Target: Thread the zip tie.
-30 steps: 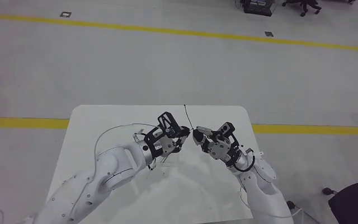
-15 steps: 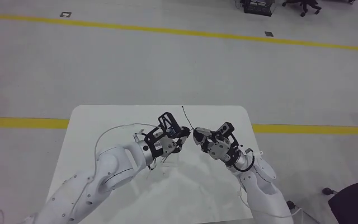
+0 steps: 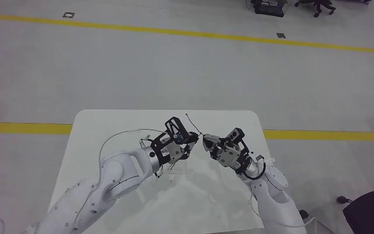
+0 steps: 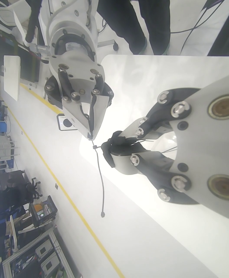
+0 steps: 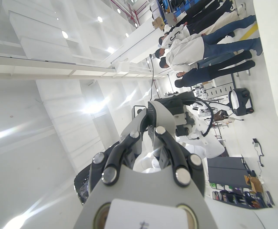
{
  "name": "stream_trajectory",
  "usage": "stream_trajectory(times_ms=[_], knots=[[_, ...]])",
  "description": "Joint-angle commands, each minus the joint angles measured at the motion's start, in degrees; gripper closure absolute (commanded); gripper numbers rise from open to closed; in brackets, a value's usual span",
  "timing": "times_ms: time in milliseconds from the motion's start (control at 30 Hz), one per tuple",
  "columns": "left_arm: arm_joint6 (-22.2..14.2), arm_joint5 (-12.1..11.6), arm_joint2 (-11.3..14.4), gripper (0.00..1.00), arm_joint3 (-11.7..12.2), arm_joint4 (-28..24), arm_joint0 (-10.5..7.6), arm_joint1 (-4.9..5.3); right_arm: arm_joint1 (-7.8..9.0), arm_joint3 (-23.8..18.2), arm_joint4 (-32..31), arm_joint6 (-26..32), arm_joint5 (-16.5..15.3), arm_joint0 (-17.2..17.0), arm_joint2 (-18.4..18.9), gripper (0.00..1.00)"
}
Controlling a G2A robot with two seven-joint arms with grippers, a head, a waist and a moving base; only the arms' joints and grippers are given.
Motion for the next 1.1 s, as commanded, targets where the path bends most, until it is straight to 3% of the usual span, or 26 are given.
stream_trajectory(times_ms=[0, 600, 633, 667, 700, 867, 900, 1000, 1067], knots=[[0.0, 0.0, 0.0, 1.0, 0.0, 0.1, 0.04, 0.0, 0.02, 0.0, 0.0, 0.3, -0.1, -0.1, 0.1, 1.0], [0.2, 0.2, -0.4, 1.0, -0.1, 0.3, 0.28, -0.02, 0.12, -0.2, 0.3, 1.5, -0.1, -1.1, 0.8, 1.0], [0.2, 0.2, -0.4, 1.0, -0.1, 0.2, 0.31, -0.02, 0.13, -0.2, 0.3, 1.6, -0.1, -1.1, 0.9, 0.97], [0.2, 0.1, -0.5, 1.0, -0.1, 0.1, 0.32, -0.01, 0.13, -0.2, 0.3, 1.6, -0.2, -1.1, 0.9, 0.81], [0.2, 0.1, -0.6, 1.0, -0.2, 0.0, 0.35, 0.0, 0.13, -0.2, 0.4, 1.7, -0.2, -1.2, 1.0, 0.74], [0.2, -0.5, -1.3, 1.0, -0.3, -0.5, 0.56, 0.14, 0.18, 0.1, 0.5, 1.7, -0.6, -1.3, 1.7, 0.69], [0.3, -1.0, -1.4, 1.0, -0.4, -0.8, 0.63, 0.18, 0.18, 0.3, 0.6, 1.6, -0.7, -1.3, 1.9, 0.68], [0.8, -3.4, -1.8, 1.0, -0.7, -2.1, 0.77, 0.35, 0.21, 0.9, 0.8, 1.3, -0.8, -1.1, 2.6, 0.53], [1.2, -4.8, -2.2, 1.0, -0.9, -3.8, 0.92, 0.45, 0.23, 1.3, 0.6, 1.0, -1.0, -0.8, 2.9, 0.51]])
